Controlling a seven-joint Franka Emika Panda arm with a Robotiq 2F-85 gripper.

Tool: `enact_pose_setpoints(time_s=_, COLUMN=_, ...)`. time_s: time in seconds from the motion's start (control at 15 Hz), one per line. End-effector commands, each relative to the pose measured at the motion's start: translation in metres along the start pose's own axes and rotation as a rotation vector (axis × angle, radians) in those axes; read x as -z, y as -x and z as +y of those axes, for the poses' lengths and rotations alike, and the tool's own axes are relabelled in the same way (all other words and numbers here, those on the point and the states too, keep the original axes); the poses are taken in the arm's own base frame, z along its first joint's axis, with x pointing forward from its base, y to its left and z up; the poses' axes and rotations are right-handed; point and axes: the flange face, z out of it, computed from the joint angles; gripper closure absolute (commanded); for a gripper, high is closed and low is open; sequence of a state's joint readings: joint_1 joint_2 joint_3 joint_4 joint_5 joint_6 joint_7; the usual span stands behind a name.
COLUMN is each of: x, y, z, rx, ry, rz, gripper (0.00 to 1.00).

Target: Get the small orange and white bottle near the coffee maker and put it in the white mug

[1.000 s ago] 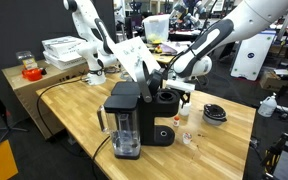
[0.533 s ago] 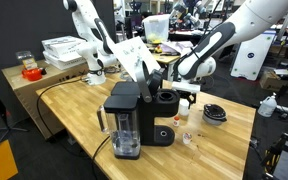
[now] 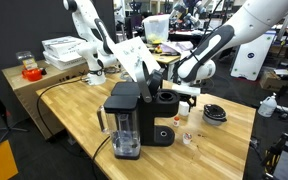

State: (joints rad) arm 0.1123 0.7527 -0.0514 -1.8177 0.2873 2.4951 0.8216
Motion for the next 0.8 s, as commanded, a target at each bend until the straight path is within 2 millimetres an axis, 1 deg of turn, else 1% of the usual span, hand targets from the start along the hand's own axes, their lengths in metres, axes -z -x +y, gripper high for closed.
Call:
enact_pose_setpoints(time_s=0.0, x=-0.011, y=0.002, z=-0.007, rx=-0.006, ry=-0.005, rz=-0.029, gripper=0.00)
enact_pose_setpoints(time_s=0.4, x=-0.043, y=-0.002, z=-0.007, rx=-0.041, ry=0.001, rz=-0.051, gripper=0.00)
enact_pose_setpoints(time_s=0.53, x=-0.048, y=-0.004, z=-0.011, rx=-0.039, ry=0.002, rz=-0.051, gripper=0.00)
enact_pose_setpoints(time_s=0.73, x=-0.051, y=-0.005, z=-0.018, rx=-0.036, ry=-0.002, rz=-0.048, gripper=0.00)
